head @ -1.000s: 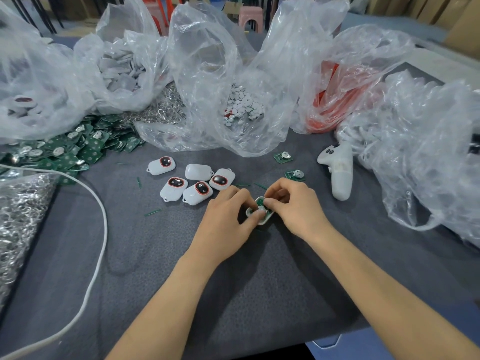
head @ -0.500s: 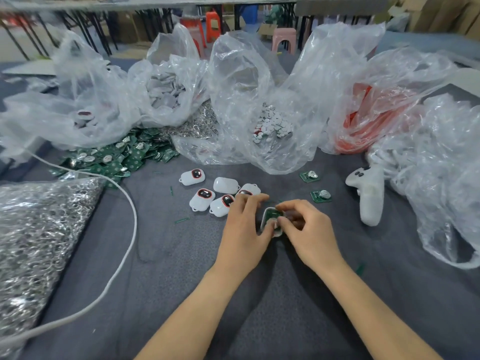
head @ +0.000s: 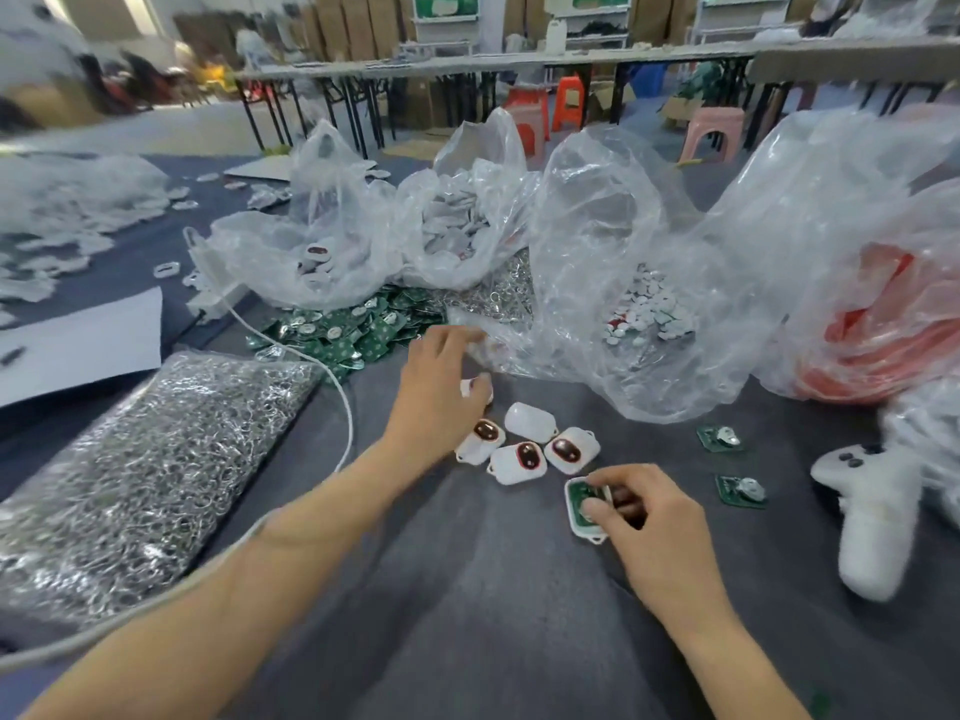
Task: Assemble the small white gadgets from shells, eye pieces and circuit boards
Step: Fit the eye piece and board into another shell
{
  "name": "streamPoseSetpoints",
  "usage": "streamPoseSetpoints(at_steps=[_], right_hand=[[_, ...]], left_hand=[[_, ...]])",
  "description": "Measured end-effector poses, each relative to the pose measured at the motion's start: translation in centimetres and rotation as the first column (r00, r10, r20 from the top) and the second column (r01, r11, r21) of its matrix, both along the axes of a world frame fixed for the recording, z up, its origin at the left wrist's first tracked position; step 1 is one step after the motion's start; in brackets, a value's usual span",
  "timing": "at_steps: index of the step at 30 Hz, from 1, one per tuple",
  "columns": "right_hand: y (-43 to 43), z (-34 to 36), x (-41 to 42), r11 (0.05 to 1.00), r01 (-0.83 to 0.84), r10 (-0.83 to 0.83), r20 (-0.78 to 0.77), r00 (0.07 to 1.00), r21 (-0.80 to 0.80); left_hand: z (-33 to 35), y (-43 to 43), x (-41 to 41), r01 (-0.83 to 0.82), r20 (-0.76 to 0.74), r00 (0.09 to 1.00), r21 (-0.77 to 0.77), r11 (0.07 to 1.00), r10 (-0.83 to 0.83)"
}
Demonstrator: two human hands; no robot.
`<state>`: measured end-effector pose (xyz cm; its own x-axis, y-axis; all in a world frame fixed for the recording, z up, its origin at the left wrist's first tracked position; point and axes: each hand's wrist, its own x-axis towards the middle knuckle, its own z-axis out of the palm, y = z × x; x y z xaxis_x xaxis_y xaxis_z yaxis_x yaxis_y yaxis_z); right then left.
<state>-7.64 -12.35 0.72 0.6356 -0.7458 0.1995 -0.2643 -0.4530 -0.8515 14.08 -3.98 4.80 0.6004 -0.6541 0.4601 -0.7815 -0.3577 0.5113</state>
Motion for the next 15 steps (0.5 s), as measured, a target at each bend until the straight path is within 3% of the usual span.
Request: streamPoseSetpoints(at_steps=[4, 6, 8, 10, 15], right_hand=[[0.1, -0.4, 0.1, 1.000, 0.012, -0.012, 0.000, 1.000, -0.025], [0.1, -0.4, 0.1, 0.999, 0.013, -0.013, 0.003, 1.000, -0.042], [0.0, -0.5, 0.0, 0.999, 0.020, -0.019, 0.015, 1.000, -0.031], [0.0, -0.5, 0.0, 0.999, 0.030, -0.030, 0.026, 0.999, -0.014], [0.0, -0.6, 0.0, 0.999, 0.031, -0.031, 0.014, 0.999, -0.014]], left_hand=[[0.8, -2.7, 8.1, -0.093, -0.014, 0.995, 0.274, 0.957, 0.100], [0.2, -3.2, 10.1, -0.113, 0.043, 0.994, 0.499, 0.859, 0.105], [-0.6, -3.3, 10.5, -0.160, 0.172, 0.983, 0.626, 0.763, 0.065], [-1.2, -3.1, 10.5, -0.199, 0.263, 0.964, 0.626, 0.754, 0.036], [-0.9, -2.0, 10.7, -0.214, 0.312, 0.949, 0.534, 0.818, 0.045]])
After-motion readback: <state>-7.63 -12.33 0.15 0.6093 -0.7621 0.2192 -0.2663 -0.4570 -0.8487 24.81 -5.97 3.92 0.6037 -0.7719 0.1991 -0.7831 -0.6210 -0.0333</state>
